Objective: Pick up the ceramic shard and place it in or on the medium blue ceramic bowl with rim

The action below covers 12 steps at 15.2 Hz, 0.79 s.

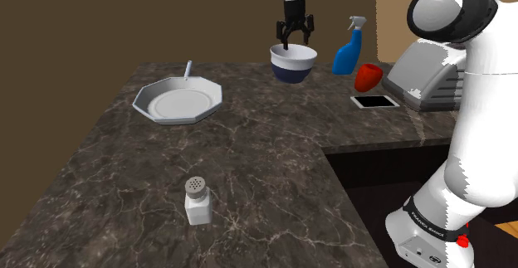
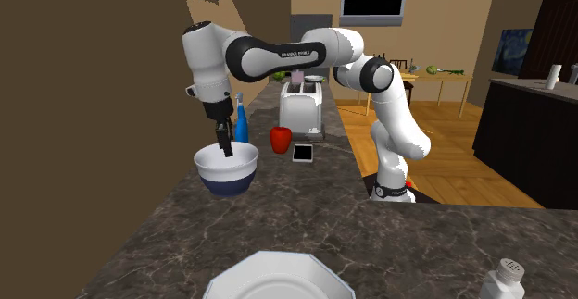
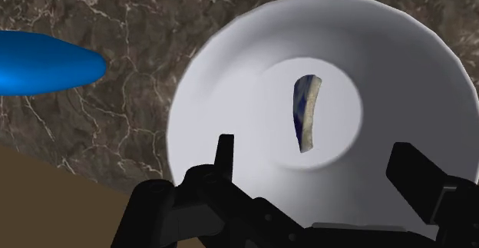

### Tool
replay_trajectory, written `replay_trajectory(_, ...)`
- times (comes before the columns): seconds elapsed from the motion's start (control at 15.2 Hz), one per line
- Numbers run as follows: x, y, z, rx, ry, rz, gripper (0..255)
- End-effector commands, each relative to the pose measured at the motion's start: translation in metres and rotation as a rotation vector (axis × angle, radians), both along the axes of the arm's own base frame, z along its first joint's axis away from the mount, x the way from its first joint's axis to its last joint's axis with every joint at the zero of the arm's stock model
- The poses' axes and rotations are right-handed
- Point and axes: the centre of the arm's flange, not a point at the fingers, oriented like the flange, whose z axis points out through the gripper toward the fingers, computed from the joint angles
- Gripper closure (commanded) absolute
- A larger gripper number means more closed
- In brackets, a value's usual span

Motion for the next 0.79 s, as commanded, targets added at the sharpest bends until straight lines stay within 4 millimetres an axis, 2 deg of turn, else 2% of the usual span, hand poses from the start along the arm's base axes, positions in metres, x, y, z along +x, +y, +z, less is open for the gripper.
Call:
replay_trajectory(0.0,0.002,0.001,0.013,0.000,0.000,0.000,0)
replay_trajectory(0.2,0.009,0.006,0.049,0.000,0.000,0.000,0)
replay_trajectory(0.73,0.009,0.006,0.049,0.000,0.000,0.000,0)
